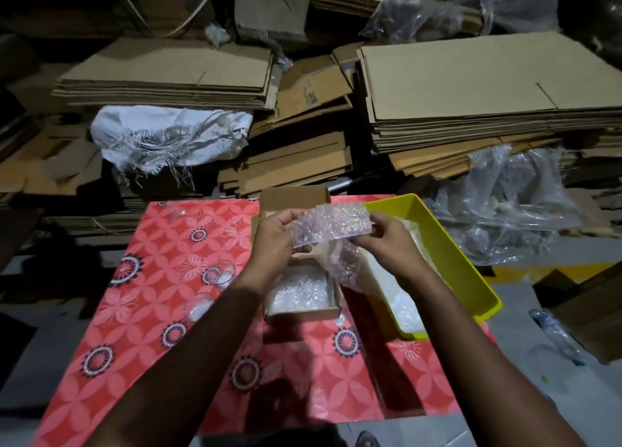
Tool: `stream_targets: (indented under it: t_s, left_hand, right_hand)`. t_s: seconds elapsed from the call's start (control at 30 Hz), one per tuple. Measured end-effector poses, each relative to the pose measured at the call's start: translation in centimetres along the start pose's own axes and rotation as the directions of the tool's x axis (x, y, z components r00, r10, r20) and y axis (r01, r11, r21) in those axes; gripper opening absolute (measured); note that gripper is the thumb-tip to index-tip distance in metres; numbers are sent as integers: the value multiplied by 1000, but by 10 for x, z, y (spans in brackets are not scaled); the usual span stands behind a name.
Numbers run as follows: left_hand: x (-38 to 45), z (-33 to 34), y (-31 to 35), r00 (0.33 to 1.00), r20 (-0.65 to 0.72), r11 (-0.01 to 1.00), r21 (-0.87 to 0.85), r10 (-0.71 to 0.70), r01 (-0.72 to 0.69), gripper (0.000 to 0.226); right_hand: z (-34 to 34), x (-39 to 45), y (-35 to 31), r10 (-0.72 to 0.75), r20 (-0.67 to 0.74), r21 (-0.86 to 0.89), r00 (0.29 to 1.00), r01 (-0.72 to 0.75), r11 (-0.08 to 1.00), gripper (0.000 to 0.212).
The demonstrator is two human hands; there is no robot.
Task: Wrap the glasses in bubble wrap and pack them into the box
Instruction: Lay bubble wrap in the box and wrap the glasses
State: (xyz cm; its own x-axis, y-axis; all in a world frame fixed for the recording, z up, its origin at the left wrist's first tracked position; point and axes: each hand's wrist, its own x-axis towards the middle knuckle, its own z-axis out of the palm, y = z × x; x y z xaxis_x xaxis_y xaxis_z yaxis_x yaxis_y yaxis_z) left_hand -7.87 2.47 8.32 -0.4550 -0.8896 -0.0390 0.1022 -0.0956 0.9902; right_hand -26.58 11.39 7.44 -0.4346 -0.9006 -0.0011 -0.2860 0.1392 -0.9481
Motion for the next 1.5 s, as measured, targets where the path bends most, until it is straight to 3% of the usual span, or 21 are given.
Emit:
stream_targets:
  t_s: [0.1, 0.17, 0.27, 0.33, 0.37, 0.47, 0.63, 0.73, 0.8, 0.9, 0.97, 1.07, 1.17, 1.27, 1.33, 1.4, 1.5]
  left_hand:
    - [2, -18, 17, 999, -43, 1000, -15, 11, -11, 13]
    - [5, -31, 28, 998, -69, 1000, 2, 11, -11, 16]
    - [9, -50, 37, 999, -37, 993, -113, -31, 27, 12]
    - [5, -58, 39, 995, 53, 978, -190, -79, 88, 20]
    - [2, -60, 36, 992, 89, 985, -143, -88, 100, 25]
    - [-9, -56, 31, 998, 58, 998, -48, -31, 34, 8]
    - [-7, -56, 37, 998, -63, 998, -49, 30, -33, 10]
    - [-4, -60, 43, 996, -58, 994, -92, 61, -66, 7]
    - [-5, -64, 47, 999, -1, 988, -150, 39, -38, 16]
    - [-8, -67, 48, 999, -2, 996, -83, 45, -45, 28]
    - [-10, -66, 47, 988, -45, 988, -23, 150, -151, 25]
    - [-14, -66, 48, 942, -37, 938, 107, 334, -328, 22]
    - [-16, -68, 52, 886, 25, 873, 157, 463, -461, 14]
    - [-15, -71, 53, 831, 111, 794, 249, 546, -555, 33]
    - [-14, -71, 54, 819, 96, 757, 335, 565, -561, 47]
    - [-16, -68, 55, 830, 60, 758, 375, 555, -534, 45]
    - [-18, -59, 58, 951, 5, 947, 92, 309, -308, 31]
  right_hand:
    - [13, 2, -10, -117, 104, -39, 988, 121, 992, 21]
    - [19, 4, -22, -148, 126, -12, 981, 151, 988, 25]
    - [28, 10, -41, -88, 167, 253, 982, 44, 966, 42]
    - [35, 9, -53, -26, 169, 345, 985, -34, 938, 33]
    - [38, 8, -58, -11, 176, 355, 984, -53, 933, 26]
    - [45, 8, -62, -10, 226, 352, 974, -72, 933, 15]
    - [48, 3, -60, -113, 396, 157, 912, 54, 986, 19]
    - [51, 5, -62, -161, 322, 244, 933, 82, 966, 11]
    - [51, 9, -64, -173, 234, 299, 957, 98, 949, 8]
    - [43, 9, -68, -193, 317, 330, 929, 83, 940, 15]
    - [39, 7, -71, -274, 370, 327, 888, 151, 933, 22]
    - [37, 5, -72, -439, 260, 298, 860, 361, 884, 40]
    - [38, 11, -68, -508, 179, 274, 842, 454, 848, 39]
    - [36, 15, -66, -534, 138, 204, 834, 504, 839, 47]
    - [34, 14, -68, -546, 140, 166, 826, 524, 835, 52]
    - [34, 11, -73, -514, 164, 204, 842, 481, 853, 45]
    - [35, 12, -77, -419, 158, 312, 894, 358, 880, 34]
